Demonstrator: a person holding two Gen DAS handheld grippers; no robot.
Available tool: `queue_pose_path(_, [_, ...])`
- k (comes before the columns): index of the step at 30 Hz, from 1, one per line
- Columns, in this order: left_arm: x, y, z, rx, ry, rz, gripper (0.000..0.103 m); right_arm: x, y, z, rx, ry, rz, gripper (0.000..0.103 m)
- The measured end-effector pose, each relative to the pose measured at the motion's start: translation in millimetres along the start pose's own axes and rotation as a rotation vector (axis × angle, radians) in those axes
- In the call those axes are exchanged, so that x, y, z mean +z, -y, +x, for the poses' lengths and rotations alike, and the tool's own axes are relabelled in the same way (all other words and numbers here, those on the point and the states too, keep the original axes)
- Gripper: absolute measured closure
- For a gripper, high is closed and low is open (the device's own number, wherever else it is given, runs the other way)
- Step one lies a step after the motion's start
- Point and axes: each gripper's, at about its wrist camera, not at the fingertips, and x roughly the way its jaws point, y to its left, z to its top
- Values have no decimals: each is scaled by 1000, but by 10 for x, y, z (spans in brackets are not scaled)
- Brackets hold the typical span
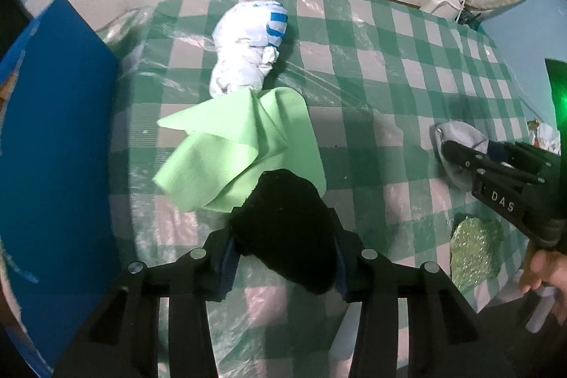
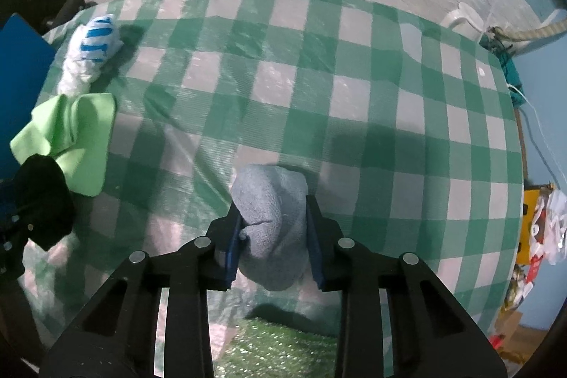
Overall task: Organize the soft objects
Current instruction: 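Lift and carry the black item and grey sock toward the cardboard box with both tools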
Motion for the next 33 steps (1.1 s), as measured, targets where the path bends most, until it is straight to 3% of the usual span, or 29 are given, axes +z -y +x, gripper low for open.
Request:
queue_pose_path(6, [-111,-22,-191,51,38,41,59,-20,-161,-155,36,23,-27,73])
queue_pose_path(33, [-233,-134,-738,111,131,58,59,-41,-780,-949,145,138,-131,73])
